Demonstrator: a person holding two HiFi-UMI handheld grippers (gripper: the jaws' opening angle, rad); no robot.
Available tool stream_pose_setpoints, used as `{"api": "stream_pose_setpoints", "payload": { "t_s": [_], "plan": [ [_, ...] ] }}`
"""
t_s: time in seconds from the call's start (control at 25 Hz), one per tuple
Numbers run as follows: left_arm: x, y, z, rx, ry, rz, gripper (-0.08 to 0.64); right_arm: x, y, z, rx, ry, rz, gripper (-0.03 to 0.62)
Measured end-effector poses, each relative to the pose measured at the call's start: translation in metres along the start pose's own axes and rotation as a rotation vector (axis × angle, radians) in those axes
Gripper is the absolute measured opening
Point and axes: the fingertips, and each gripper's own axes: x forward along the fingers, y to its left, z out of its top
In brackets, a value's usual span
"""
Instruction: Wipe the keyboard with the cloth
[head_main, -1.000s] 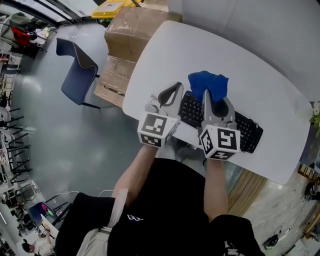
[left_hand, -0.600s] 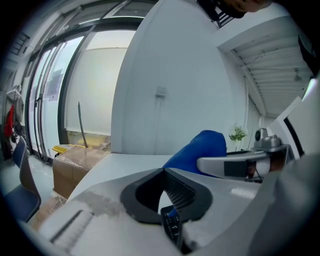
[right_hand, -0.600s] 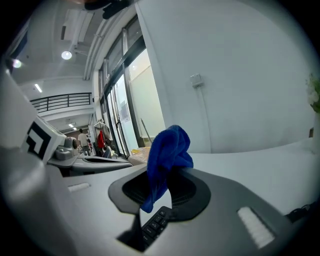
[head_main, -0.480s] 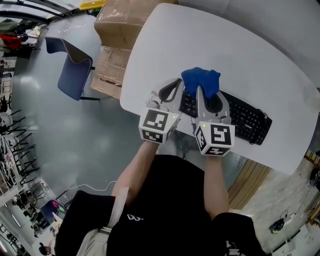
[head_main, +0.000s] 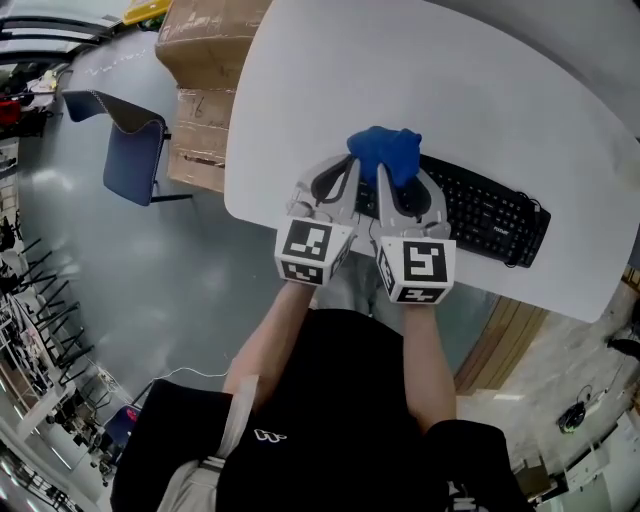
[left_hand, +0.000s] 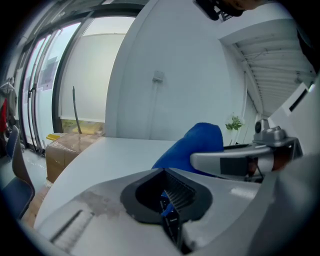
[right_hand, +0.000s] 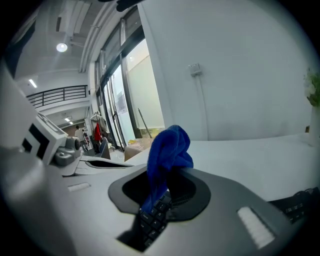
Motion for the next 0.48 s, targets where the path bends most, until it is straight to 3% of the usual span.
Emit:
{"api": "stream_pose_setpoints", "payload": {
  "t_s": [0.48],
  "plan": [
    [0.018, -0.003, -0.035, -0.021, 0.081, 0.008, -0.003, 0.009, -0.001, -0.039, 0.01, 0.069, -0.003, 0.074]
  ]
}}
